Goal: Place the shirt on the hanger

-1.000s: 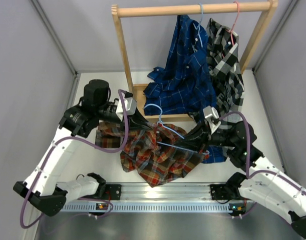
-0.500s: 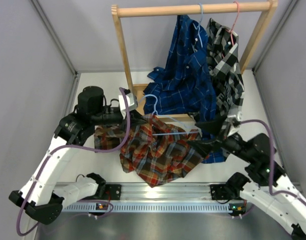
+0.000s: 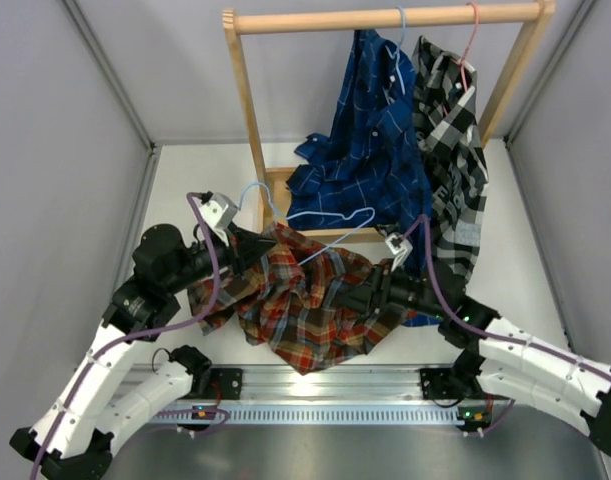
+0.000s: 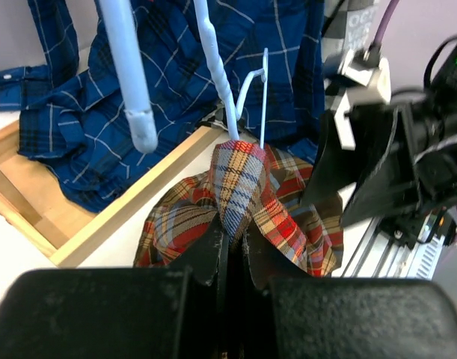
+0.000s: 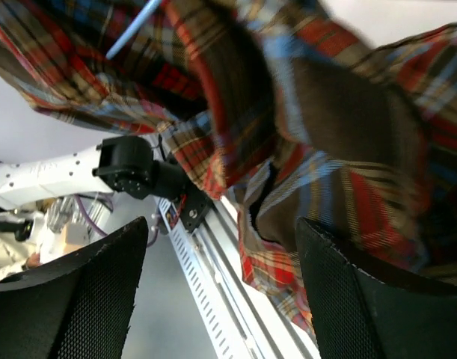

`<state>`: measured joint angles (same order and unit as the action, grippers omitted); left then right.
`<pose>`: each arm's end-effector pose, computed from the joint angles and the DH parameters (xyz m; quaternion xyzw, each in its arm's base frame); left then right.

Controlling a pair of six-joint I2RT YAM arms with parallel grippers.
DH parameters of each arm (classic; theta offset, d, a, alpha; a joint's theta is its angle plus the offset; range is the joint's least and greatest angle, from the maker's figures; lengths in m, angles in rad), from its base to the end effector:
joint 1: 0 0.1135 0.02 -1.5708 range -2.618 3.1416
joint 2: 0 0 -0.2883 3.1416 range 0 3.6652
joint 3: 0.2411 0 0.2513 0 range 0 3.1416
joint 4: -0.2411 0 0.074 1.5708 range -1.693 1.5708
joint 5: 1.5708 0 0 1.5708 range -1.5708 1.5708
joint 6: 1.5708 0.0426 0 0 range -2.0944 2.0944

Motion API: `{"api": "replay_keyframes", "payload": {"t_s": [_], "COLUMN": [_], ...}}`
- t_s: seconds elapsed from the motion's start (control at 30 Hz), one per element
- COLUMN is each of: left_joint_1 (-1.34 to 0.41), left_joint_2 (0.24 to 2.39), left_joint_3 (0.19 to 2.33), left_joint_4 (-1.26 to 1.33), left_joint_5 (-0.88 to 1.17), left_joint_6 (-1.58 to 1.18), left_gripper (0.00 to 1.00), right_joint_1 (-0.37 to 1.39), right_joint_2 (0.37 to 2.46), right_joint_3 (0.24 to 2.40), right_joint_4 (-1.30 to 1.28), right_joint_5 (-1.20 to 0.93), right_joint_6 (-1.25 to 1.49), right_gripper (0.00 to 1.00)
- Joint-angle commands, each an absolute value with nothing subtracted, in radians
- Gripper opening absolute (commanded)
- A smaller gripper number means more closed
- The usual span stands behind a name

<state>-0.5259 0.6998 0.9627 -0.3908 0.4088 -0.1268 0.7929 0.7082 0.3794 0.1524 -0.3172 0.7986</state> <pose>0.1054 -0.0807 0.4061 0.2771 0.6941 -0.3517 0.5637 0.1057 0.1262 0.2589 -0.0992 0.7573 0.5377 0.3572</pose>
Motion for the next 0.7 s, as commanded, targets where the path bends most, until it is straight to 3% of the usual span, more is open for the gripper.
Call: {"api": "replay_keyframes", "payload": {"t_s": [0.0,0.2,0.37,0.47,0.53,0.57,0.6,0.67], "left_joint_1": [-0.525,-0.526,-0.526,-0.526,-0.526,-0.525,-0.525,-0.526], "left_joint_2": [0.681,0.683,0.677,0.67,0.667,0.666,0.663,0.654], "left_joint_3": [0.937,0.922,0.919,0.917,0.917,0.917,0.92,0.943], "left_joint_4": [-0.215,-0.183,-0.178,-0.178,-0.178,-0.184,-0.195,-0.225], "left_joint_5": [0.35,0.362,0.367,0.364,0.361,0.359,0.357,0.342], "left_joint_6": [-0.23,-0.233,-0.227,-0.222,-0.213,-0.207,-0.192,-0.181], "left_gripper": [0.0,0.0,0.0,0.0,0.0,0.0,0.0,0.0], "right_joint_1": [0.885,0.969,1.003,1.009,1.014,1.014,1.017,1.016], "right_joint_2": [0.787,0.988,1.112,1.152,1.158,1.151,1.12,1.077], "right_joint_3": [0.429,0.449,0.46,0.468,0.477,0.477,0.476,0.469], "right_joint_4": [0.42,0.535,0.598,0.641,0.644,0.637,0.62,0.539], "right_joint_5": [-0.247,-0.117,-0.034,-0.02,-0.012,-0.005,0.035,0.11], "right_joint_6": [0.839,0.822,0.813,0.808,0.796,0.793,0.789,0.755], "right_gripper": [0.76,0.59,0.51,0.4,0.2,0.05,0.0,0.0]}}
